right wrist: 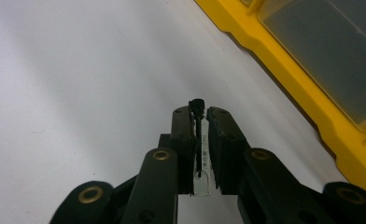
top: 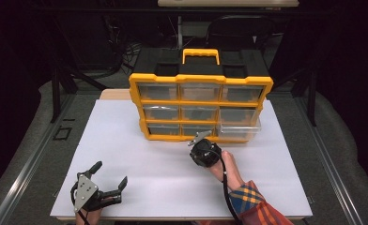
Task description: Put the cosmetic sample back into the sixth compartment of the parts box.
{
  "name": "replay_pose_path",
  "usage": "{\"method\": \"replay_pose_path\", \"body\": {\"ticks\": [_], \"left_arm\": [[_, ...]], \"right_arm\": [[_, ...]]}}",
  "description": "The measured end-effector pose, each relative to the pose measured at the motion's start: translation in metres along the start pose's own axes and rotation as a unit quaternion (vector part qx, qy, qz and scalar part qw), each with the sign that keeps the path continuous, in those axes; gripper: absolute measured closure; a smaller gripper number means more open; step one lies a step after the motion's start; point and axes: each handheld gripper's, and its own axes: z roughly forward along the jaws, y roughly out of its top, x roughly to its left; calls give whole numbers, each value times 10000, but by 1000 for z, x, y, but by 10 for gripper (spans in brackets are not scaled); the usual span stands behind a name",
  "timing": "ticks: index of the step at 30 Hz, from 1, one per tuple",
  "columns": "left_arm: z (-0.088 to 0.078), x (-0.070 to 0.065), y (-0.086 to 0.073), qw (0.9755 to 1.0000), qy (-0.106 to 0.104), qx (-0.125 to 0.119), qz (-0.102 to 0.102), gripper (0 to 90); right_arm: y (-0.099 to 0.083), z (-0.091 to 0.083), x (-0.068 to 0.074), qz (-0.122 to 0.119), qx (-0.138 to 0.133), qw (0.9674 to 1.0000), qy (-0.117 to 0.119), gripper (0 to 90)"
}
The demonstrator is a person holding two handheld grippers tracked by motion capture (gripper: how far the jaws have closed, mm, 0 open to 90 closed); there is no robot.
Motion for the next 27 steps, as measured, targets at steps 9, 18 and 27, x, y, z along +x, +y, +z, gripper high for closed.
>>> {"method": "replay_pose_path", "body": {"ticks": [9, 18, 27], "left_arm": [[-1, 0, 0, 10000, 21, -21, -10, 2], [-1, 0, 0, 10000, 13, -29, 0, 2], [-1, 0, 0, 10000, 15, -28, 3, 2]], "right_arm": [[13, -1, -4, -344, 324, 9988, 95, 808], [25, -2, -1, -408, 628, 9970, 181, 808], [35, -5, -4, -317, 860, 9954, 268, 808]]}}
